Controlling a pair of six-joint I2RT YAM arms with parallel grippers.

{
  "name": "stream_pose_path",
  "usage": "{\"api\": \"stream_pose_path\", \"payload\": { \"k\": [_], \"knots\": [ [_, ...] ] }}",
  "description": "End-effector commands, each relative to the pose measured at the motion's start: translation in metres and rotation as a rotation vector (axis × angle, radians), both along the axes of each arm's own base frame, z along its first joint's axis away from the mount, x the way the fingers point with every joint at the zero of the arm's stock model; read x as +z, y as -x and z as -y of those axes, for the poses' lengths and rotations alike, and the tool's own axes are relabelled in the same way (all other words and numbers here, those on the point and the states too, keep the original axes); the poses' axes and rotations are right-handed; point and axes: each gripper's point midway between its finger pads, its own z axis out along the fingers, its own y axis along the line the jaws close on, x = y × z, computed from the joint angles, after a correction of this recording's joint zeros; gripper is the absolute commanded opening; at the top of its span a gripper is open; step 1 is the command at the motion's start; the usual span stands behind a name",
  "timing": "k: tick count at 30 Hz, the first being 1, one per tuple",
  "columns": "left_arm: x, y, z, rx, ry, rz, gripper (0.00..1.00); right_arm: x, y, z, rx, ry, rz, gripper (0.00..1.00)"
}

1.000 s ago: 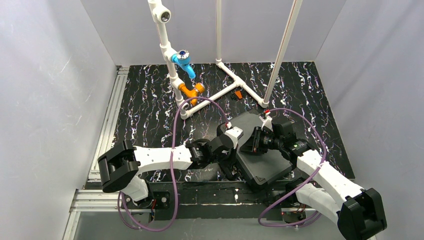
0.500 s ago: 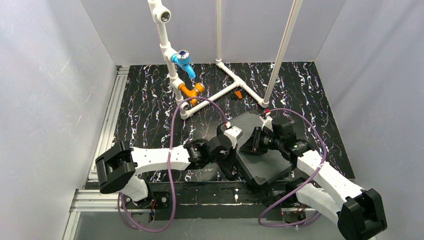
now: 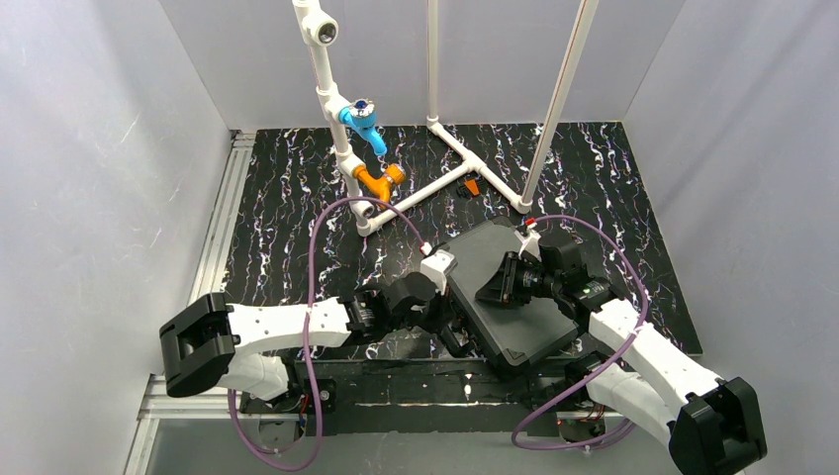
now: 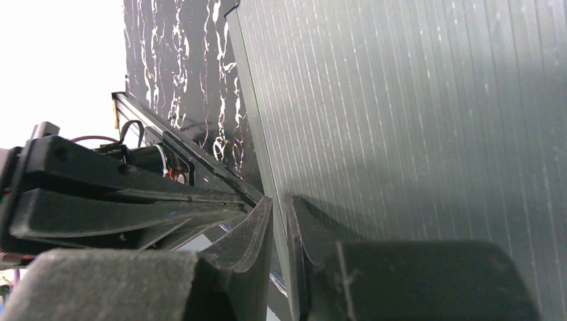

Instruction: Pack up texas hold em set

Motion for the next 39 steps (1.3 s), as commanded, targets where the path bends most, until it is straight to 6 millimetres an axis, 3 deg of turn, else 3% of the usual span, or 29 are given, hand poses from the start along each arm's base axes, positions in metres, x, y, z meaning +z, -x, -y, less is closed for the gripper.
{"api": "stream_pose_path", "payload": {
  "k": [1, 15, 25, 33, 39],
  "knots": [
    [-0.016, -0.003, -0.016, 0.05, -0.055, -0.012, 0.0, -0.07, 0.034, 0.043, -0.044, 0.265, -0.196, 0.23],
    [-0.052, 0.002, -0.009, 0.033, -0.136, -0.082, 0.0, -0.073, 0.033, 0.042, -0.045, 0.265, -0.203, 0.23],
    [-0.063, 0.005, 0.002, 0.009, -0.146, -0.11, 0.0, -0.074, 0.035, 0.043, -0.047, 0.264, -0.205, 0.23],
    [-0.066, 0.006, 0.008, 0.0, -0.14, -0.122, 0.0, -0.075, 0.035, 0.043, -0.048, 0.266, -0.207, 0.23],
    [-0.051, 0.01, 0.014, -0.021, -0.1, -0.116, 0.0, -0.076, 0.036, 0.044, -0.049, 0.267, -0.208, 0.23]
  ]
}}
